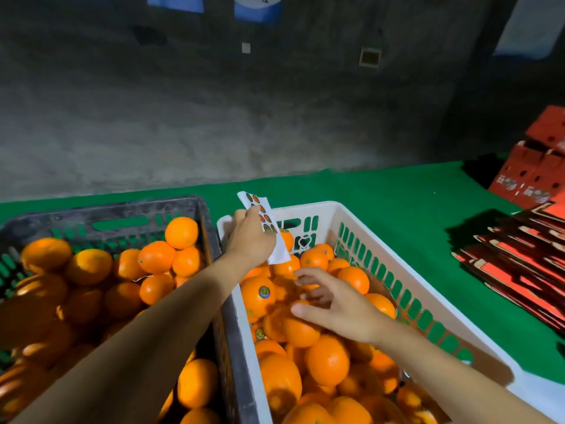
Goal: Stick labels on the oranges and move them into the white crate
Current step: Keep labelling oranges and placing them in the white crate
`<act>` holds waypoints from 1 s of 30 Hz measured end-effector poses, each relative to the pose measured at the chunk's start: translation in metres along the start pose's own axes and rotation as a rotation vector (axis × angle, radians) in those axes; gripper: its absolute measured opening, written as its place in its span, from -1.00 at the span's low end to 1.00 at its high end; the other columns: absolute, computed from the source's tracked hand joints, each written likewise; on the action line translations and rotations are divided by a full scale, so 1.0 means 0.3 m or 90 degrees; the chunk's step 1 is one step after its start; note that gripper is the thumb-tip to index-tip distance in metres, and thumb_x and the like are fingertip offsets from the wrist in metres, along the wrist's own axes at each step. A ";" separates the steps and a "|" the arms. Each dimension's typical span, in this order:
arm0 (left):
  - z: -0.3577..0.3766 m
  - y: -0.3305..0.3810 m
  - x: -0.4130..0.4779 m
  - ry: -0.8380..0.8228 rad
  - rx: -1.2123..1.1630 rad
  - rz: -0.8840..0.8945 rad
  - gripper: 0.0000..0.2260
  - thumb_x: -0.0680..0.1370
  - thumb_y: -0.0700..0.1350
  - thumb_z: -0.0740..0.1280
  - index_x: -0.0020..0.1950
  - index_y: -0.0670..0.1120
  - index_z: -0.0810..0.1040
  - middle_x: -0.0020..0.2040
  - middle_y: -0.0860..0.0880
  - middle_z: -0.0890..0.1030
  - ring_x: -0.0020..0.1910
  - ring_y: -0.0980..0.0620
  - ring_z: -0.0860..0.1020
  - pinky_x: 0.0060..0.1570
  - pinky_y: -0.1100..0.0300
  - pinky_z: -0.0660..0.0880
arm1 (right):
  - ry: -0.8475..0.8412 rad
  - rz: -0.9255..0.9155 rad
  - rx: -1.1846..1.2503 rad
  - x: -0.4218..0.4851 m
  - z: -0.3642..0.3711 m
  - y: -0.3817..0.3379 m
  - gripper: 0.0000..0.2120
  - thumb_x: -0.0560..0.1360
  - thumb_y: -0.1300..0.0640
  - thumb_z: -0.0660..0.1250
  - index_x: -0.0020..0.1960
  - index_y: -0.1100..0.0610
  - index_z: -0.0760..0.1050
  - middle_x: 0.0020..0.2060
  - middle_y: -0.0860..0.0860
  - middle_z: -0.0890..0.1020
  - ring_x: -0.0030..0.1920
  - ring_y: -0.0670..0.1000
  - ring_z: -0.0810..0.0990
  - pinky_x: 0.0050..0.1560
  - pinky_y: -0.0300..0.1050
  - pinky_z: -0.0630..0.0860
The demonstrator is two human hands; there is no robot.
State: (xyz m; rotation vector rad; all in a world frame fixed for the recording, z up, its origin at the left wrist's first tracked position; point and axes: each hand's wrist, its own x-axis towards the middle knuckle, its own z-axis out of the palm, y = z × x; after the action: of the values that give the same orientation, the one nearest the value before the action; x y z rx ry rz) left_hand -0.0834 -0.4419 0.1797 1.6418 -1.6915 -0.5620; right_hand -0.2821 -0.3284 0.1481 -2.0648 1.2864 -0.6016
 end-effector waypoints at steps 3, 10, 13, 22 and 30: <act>0.006 -0.014 0.025 0.025 -0.005 0.004 -0.45 0.57 -0.14 0.29 0.54 -0.03 0.21 0.35 -0.11 0.31 0.33 -0.19 0.37 0.30 -0.13 0.43 | 0.079 -0.051 -0.019 0.045 0.018 -0.019 -0.58 0.53 -0.38 0.20 0.27 -0.21 0.50 0.13 -0.25 0.60 0.11 -0.20 0.57 0.07 -0.20 0.53; 0.000 -0.012 0.007 -0.026 -0.047 0.020 -0.46 0.54 -0.28 0.29 0.49 0.04 0.31 0.36 -0.05 0.48 0.21 -0.10 0.54 0.15 -0.08 0.56 | 0.087 0.125 -0.444 0.091 0.033 0.082 -0.49 0.63 -0.31 -0.03 0.39 -0.06 0.39 0.35 -0.03 0.47 0.40 0.08 0.34 0.39 0.07 0.24; -0.025 0.016 -0.025 -0.042 -0.061 0.039 -0.49 0.54 -0.26 0.29 0.47 0.02 0.33 0.34 -0.05 0.53 0.23 -0.07 0.54 0.23 -0.08 0.50 | 0.071 0.124 -0.455 0.082 0.051 0.078 -0.45 0.62 -0.32 -0.05 0.46 -0.06 0.31 0.44 -0.03 0.38 0.46 0.07 0.27 0.43 0.06 0.17; -0.382 -0.078 -0.161 -0.073 -0.084 0.054 -0.87 0.51 -0.27 0.26 0.00 -0.11 0.53 -0.03 -0.08 0.61 -0.09 -0.06 0.56 -0.14 0.04 0.50 | 0.461 -0.055 -0.126 0.105 -0.008 -0.319 -0.60 0.60 0.15 0.25 0.41 0.23 0.40 0.35 0.13 0.50 0.38 0.13 0.42 0.40 0.02 0.33; -0.708 -0.413 -0.511 -0.083 0.012 -0.055 -0.74 0.52 -0.09 0.18 0.11 0.02 0.59 0.01 -0.01 0.63 0.04 -0.14 0.58 -0.08 0.14 0.50 | 0.320 -0.136 -0.174 0.186 0.339 -0.731 -0.50 0.53 0.17 0.30 0.45 0.19 0.38 0.40 0.13 0.44 0.43 0.14 0.37 0.44 0.04 0.31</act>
State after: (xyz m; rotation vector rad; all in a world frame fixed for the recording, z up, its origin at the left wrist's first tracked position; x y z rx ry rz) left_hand 0.1486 -0.2696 0.2010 1.7313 -1.7287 -0.7105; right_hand -0.0553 -0.2795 0.2358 -2.3883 1.4959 -1.1535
